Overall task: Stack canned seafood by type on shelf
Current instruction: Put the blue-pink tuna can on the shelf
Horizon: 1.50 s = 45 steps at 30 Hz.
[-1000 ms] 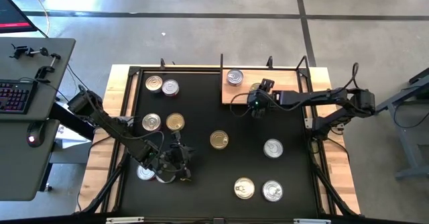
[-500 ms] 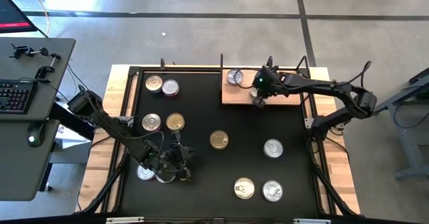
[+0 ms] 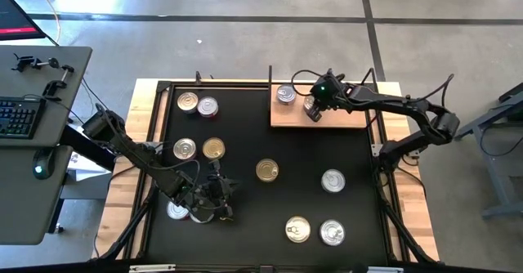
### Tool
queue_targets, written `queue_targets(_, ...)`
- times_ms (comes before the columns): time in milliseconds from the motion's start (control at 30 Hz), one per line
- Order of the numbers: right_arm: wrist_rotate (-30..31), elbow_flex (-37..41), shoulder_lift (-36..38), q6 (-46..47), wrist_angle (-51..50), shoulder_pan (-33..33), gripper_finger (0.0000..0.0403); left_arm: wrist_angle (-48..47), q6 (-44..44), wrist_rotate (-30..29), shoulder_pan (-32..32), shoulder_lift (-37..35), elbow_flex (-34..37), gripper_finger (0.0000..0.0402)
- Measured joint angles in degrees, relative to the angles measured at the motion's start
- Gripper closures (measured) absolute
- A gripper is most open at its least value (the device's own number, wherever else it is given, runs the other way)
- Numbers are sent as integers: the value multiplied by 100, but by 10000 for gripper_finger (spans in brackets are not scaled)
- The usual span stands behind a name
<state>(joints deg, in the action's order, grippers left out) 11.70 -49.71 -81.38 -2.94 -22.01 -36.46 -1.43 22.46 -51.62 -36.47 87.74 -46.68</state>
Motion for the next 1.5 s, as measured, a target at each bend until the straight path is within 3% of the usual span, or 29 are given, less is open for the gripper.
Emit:
queue_targets(367, -867, 0, 0, 146, -92, -36, 403, 11, 6, -1, 0, 0, 0, 400)
queue_targets(833, -811, -36, -489, 19, 482, -368, 403, 35, 7, 0, 0, 0, 0, 400)
queue_targets(1100, -811, -18, -329, -7, 297, -368, 403, 50, 98, 1, 0, 0, 0, 400)
queue_targets(1267, -329, 6, -99, -7, -36, -368, 403, 48, 110, 0, 0, 0, 0, 400)
queue_targets(1500, -317, 9, -41, -104, -11, -368, 403, 48, 105, 2, 0, 0, 0, 400)
